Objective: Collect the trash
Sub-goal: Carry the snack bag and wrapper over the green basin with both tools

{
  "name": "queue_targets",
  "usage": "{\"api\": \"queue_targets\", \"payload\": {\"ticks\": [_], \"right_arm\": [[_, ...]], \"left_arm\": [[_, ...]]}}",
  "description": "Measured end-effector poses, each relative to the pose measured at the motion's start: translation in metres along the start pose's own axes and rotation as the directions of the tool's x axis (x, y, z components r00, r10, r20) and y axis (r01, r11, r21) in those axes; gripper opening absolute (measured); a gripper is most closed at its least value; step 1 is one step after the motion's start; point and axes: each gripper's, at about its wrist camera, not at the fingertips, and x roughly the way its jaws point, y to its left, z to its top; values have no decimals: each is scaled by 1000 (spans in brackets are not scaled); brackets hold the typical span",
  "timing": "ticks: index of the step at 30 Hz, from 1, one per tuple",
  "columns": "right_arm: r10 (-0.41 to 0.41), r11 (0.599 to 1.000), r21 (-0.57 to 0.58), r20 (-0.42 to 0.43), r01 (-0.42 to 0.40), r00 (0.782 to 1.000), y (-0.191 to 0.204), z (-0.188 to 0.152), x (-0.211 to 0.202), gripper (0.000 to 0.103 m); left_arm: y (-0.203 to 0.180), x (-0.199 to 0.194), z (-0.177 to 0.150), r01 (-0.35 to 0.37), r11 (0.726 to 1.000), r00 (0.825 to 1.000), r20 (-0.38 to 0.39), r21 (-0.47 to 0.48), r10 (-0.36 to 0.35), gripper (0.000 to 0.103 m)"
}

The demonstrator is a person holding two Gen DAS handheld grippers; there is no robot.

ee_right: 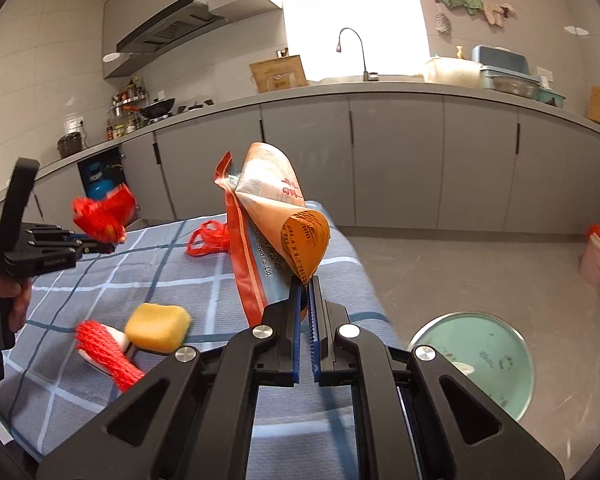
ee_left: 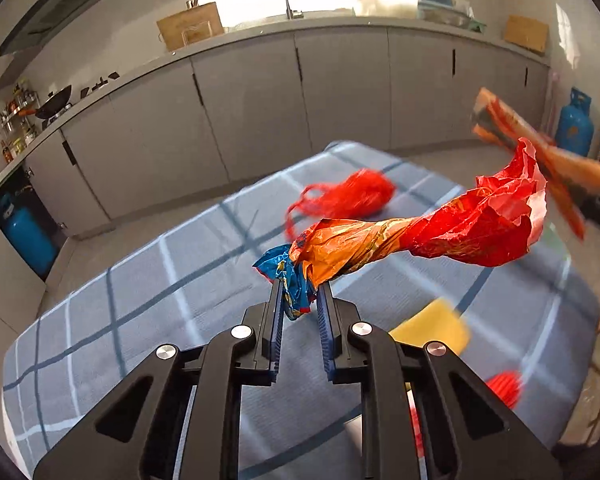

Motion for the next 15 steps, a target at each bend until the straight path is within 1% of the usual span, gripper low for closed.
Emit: {"api": "queue_targets", "payload": {"ticks": [5, 8, 11, 13, 15], "right_arm": [[-85, 996, 36, 8, 85, 996, -42, -2, -15, 6], [-136, 989, 64, 2, 136, 991, -67, -8, -22, 6], [-177, 980, 92, -18, 178, 984, -93, -17, -26, 6], [-198, 974, 105, -39, 201, 979, -107, -23, -26, 6], [-213, 968, 123, -61, 219, 975, -123, -30, -24, 6]], "left_arm": [[-53, 1, 32, 49, 999, 998, 31, 4, -49, 17], [-95, 4, 49, 105, 994, 993, 42, 23, -106, 17], [-132, 8, 60, 143, 988, 988, 49, 55, -146, 17], [-162, 12, 68, 176, 981, 983, 43, 84, -180, 17], [-185, 17, 71, 192, 976, 980, 34, 106, -197, 17]]}}
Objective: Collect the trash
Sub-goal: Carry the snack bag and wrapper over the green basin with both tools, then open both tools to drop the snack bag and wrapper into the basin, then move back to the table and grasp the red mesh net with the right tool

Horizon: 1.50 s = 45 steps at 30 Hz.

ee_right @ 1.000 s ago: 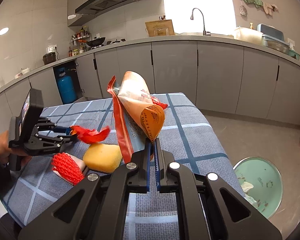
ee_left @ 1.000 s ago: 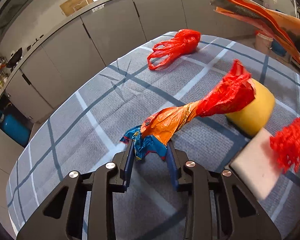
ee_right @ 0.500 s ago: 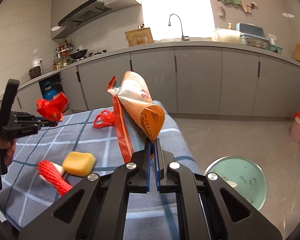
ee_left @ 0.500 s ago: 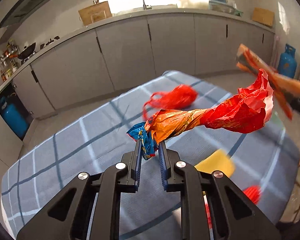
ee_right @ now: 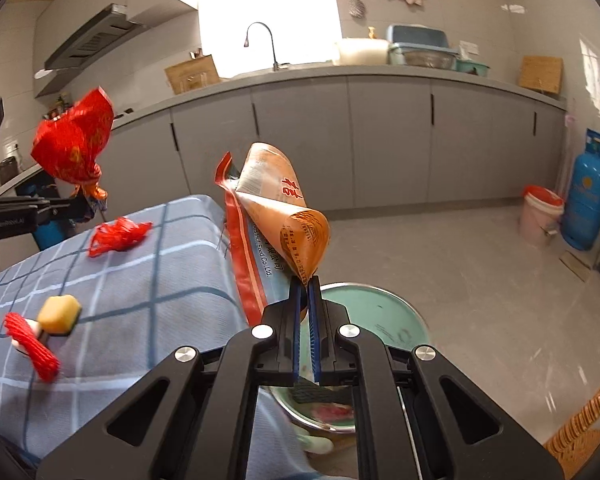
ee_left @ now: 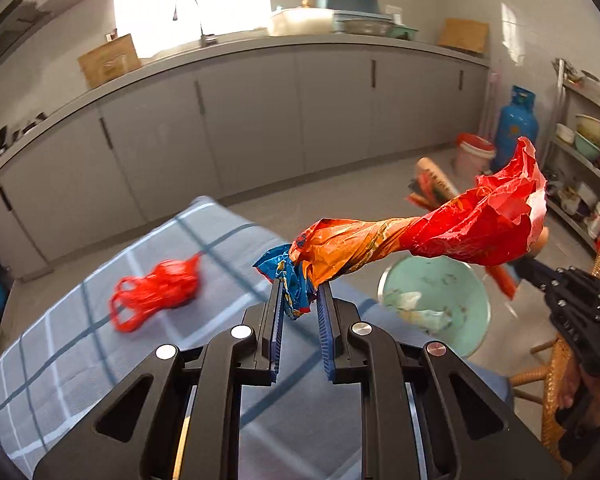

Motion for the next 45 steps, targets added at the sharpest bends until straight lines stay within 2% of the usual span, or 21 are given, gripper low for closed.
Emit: {"api": "queue_targets", "payload": {"ticks": [4, 10, 12, 13, 15, 16, 17, 18, 22, 28, 32, 38, 43, 45], "right_arm": [[-19, 999, 47, -43, 21, 999, -29, -10, 15, 6], [-31, 995, 89, -96, 39, 995, -53, -21, 37, 7], [-22, 995, 93, -123, 34, 992, -58, -25, 47, 11], [-12, 996, 90, -154, 26, 988, -59, -29, 56, 14], [-30, 995, 90, -178, 46, 984, -64, -36, 66, 30], [-39, 994, 94, -183, 57, 982, -67, -38, 69, 37], [-47, 992, 104, -195, 68, 980, -73, -41, 71, 45], [-50, 991, 114, -198, 73, 979, -76, -44, 71, 45], [-65, 986, 141, -200, 94, 978, -84, -52, 65, 48], [-65, 985, 144, -180, 92, 981, -77, -52, 54, 57], [-45, 988, 142, -140, 65, 989, -62, -44, 38, 60], [24, 994, 105, -118, -12, 993, -23, -36, 25, 60], [99, 994, 46, -103, -95, 990, 25, -30, 15, 60], [133, 991, 20, -107, -131, 985, 44, -29, 12, 60]], "left_arm": [[-41, 29, 9, 31, 999, 999, -39, 36, -30, 17], [-81, 71, 17, 77, 995, 993, -94, 66, -71, 17], [-92, 81, 19, 97, 993, 990, -107, 74, -89, 18], [-98, 88, 19, 106, 991, 989, -116, 80, -96, 21], [-110, 101, 19, 110, 989, 986, -135, 102, -96, 38], [-114, 105, 18, 106, 989, 987, -133, 104, -92, 57], [-114, 106, 16, 109, 989, 987, -131, 100, -95, 60], [-114, 107, 16, 116, 989, 986, -135, 97, -102, 60], [-105, 107, 9, 96, 991, 986, -145, 92, -82, 62], [-87, 89, 4, 57, 997, 992, -116, 59, -49, 82], [-75, 69, -3, 33, 999, 995, -95, 38, -30, 87], [-46, 29, -25, -14, 1000, 998, -62, 6, 14, 88], [-5, -5, -48, -95, 995, 994, -49, -30, 93, 88], [19, -22, -60, -147, 987, 989, -42, -56, 145, 89]]}}
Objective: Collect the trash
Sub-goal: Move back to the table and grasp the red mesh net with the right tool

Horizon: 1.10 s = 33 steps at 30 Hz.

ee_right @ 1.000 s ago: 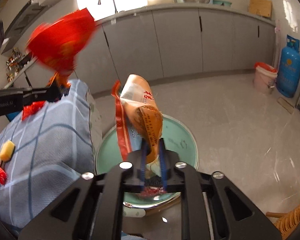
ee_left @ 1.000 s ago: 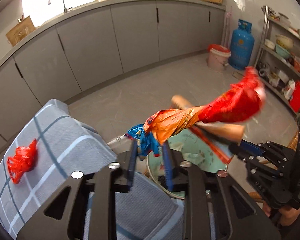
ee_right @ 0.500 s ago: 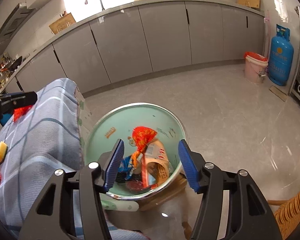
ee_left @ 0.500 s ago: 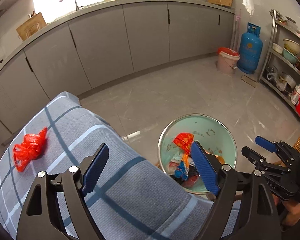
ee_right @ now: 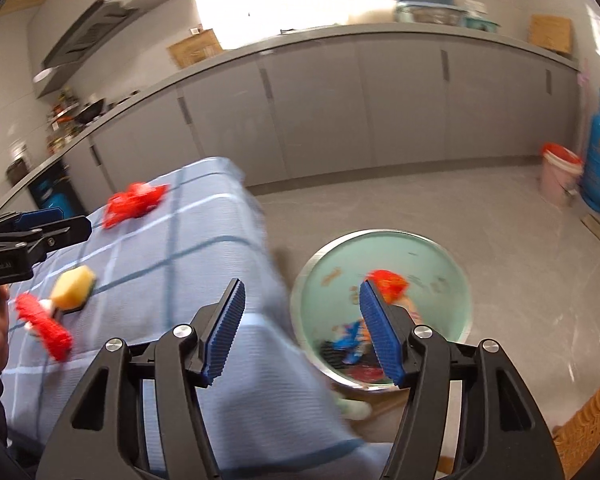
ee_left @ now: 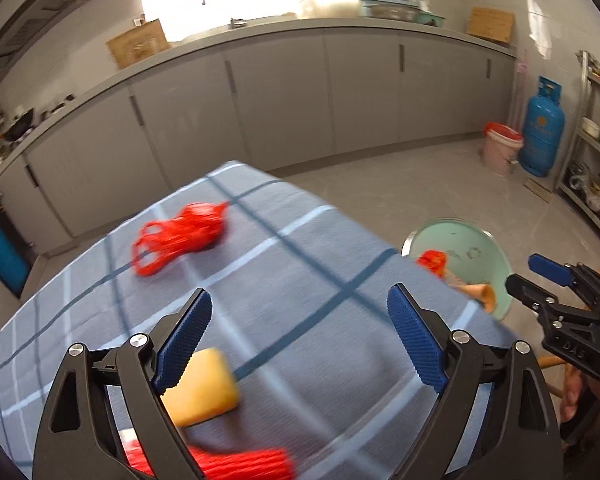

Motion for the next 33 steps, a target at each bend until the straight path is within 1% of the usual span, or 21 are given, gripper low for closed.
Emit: {"api": "queue_targets", "payload": {"ticks": [5, 9, 12, 14, 15, 17, 19, 21, 23, 29, 31, 32, 33], "right_arm": [[92, 992, -83, -15, -93, 996, 54, -3, -2, 61], [163, 973, -161, -38, -167, 986, 100, -10, -4, 61], [197, 958, -200, -60, -205, 979, 127, -13, -3, 62], [222, 946, -224, -75, -234, 972, 144, -16, -2, 64], [234, 940, -237, -83, -247, 969, 152, -17, -1, 67], [259, 920, -277, -106, -278, 960, 171, -22, 1, 71], [272, 899, -320, -128, -299, 954, 188, -27, 4, 71], [284, 880, -353, -145, -317, 948, 203, -33, 8, 71], [284, 865, -384, -157, -324, 946, 216, -37, 13, 71], [282, 847, -415, -180, -333, 942, 230, -43, 23, 71], [280, 844, -420, -184, -333, 942, 233, -43, 26, 69], [279, 843, -422, -190, -335, 941, 233, -43, 27, 64], [280, 841, -422, -199, -340, 939, 233, -43, 28, 57]], "left_arm": [[55, -27, -24, -108, 993, 994, 6, -53, 109, 91], [94, -44, -50, -221, 972, 975, -11, -81, 221, 93], [119, -51, -72, -278, 956, 961, -41, -98, 275, 93], [131, -53, -84, -298, 948, 954, -69, -111, 291, 93], [138, -54, -90, -304, 945, 952, -82, -124, 296, 93], [151, -56, -102, -310, 938, 949, -105, -157, 296, 93], [160, -56, -111, -310, 933, 948, -127, -184, 291, 93], [169, -54, -118, -322, 926, 943, -150, -199, 296, 93], [174, -52, -126, -324, 922, 942, -167, -211, 293, 93], [184, -49, -141, -320, 918, 940, -197, -236, 277, 93], [184, -48, -143, -320, 917, 940, -202, -238, 276, 93], [185, -48, -144, -320, 916, 940, -204, -241, 275, 93], [185, -48, -145, -319, 916, 940, -207, -243, 273, 93]]}}
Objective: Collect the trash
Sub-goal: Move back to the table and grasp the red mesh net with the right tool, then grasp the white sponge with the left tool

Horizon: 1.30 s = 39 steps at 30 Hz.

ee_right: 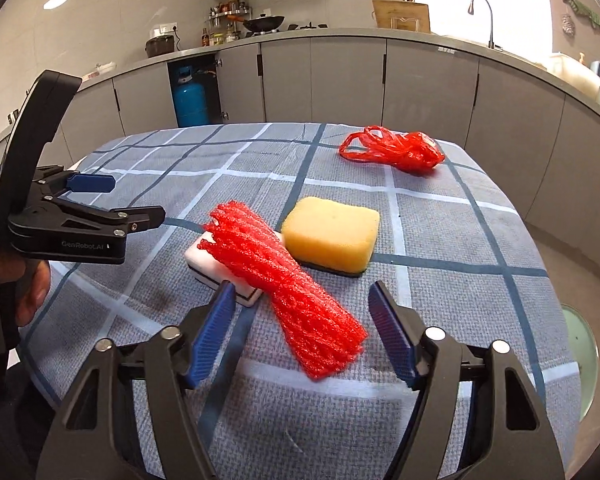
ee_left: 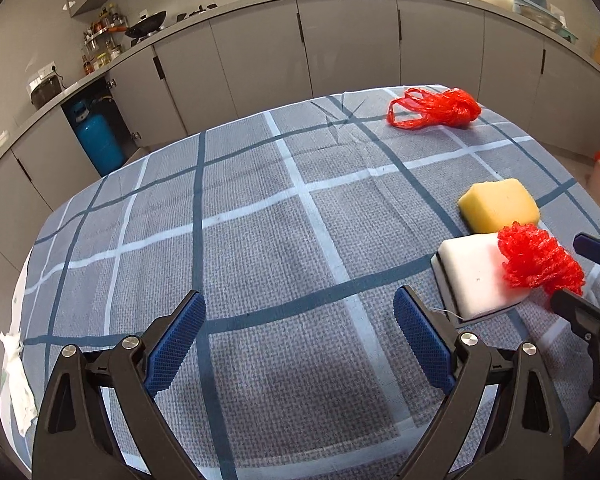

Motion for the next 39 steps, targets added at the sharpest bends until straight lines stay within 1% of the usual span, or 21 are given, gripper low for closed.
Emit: {"api": "queue_targets", "payload": {"ticks": [1, 3, 4, 5, 6, 8, 13, 16, 18, 22, 23, 25, 29, 32, 35, 39], "right_arm": [[4, 1000, 0, -7, -4, 1000, 0, -1, 1, 53], [6, 1000, -2, -18, -6, 1000, 0, -2, 3, 37], [8, 1000, -1, -21, -8, 1000, 0, -3, 3, 35], [14, 1000, 4, -21, -14, 1000, -1, -3, 2, 28], [16, 1000, 7, -19, -16, 1000, -1, -4, 1, 24], [22, 1000, 13, -4, -22, 1000, -1, -4, -1, 22], [26, 999, 39, 36, -28, 999, -6, -2, -11, 21], [14, 998, 63, 57, -17, 998, -12, -2, -18, 21], [-8, 997, 79, 69, 2, 998, -16, -1, -24, 21], [-60, 994, 100, 80, 52, 995, -24, -1, -33, 21], [-69, 992, 107, 81, 60, 994, -26, -1, -35, 21], [-83, 990, 120, 82, 73, 993, -32, -3, -38, 21], [-102, 985, 148, 88, 88, 991, -43, -6, -45, 21], [-113, 981, 169, 90, 97, 990, -51, -9, -48, 21], [-114, 978, 184, 84, 98, 990, -56, -13, -48, 21], [-110, 976, 197, 80, 92, 991, -61, -18, -48, 21]], "left_arm": [[0, 1, 0, 2, 1000, 1000, -3, -3, -2, 93], [-1, 2, -1, 0, 1000, 1000, -6, -4, 0, 93], [-1, 2, -1, 0, 1000, 1000, -7, -2, 0, 93], [-2, 2, -1, 0, 1000, 1000, -8, 1, 0, 93], [-3, 2, -1, 0, 1000, 1000, -8, 4, 0, 93], [-5, 2, -1, 1, 1000, 1000, -8, 6, -1, 93], [-8, -1, 0, 18, 1000, 1000, -8, -7, -18, 93], [-12, -3, 0, 28, 1000, 1000, -4, -12, -28, 93], [-18, -7, 1, 52, 999, 999, 4, -14, -52, 93], [-42, -15, 4, 107, 994, 994, 26, 13, -107, 94], [-47, -16, 5, 118, 993, 993, 27, 21, -118, 95], [-62, -16, 7, 131, 990, 991, 26, 43, -132, 98], [-87, -13, 9, 173, 982, 984, 23, 72, -175, 98], [-97, -2, 10, 183, 980, 983, -3, 74, -183, 98], [-100, 12, 7, 186, 981, 982, -45, 60, -184, 98], [-96, 18, 3, 187, 982, 981, -57, 39, -185, 98]]}}
